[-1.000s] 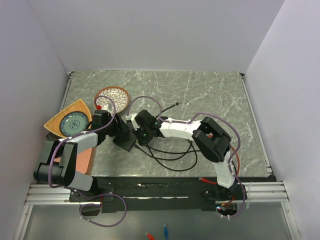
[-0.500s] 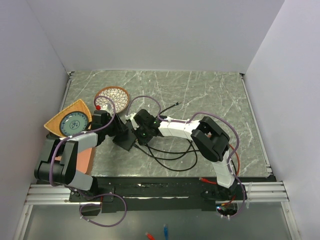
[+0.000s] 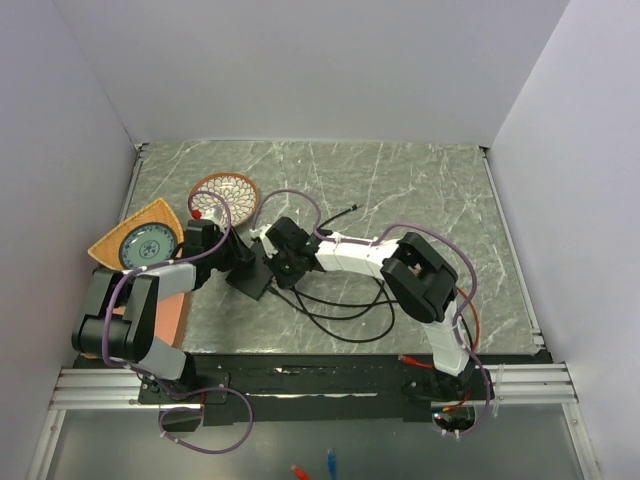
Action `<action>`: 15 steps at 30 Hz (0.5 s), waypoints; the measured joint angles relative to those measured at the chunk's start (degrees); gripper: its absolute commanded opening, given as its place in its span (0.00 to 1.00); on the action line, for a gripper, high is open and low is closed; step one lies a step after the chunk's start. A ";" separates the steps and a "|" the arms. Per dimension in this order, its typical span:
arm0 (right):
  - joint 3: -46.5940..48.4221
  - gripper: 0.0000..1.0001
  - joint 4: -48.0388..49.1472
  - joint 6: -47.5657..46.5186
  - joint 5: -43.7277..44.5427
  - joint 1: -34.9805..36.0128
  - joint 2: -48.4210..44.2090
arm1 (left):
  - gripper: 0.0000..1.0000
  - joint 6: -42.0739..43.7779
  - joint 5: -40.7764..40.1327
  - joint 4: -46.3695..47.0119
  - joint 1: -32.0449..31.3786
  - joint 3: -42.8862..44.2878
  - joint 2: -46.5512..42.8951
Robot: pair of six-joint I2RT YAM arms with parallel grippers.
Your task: Insert the plug into the switch port
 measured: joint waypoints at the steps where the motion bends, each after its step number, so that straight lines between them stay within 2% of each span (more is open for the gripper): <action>1: 0.39 0.00 -0.44 -0.02 0.02 -0.04 0.17 | 0.39 0.00 0.00 0.07 0.04 -0.02 0.00; 15: 8.48 0.00 -8.81 -0.79 0.09 -0.33 4.04 | 0.34 0.11 -0.50 1.70 -0.48 -0.44 0.11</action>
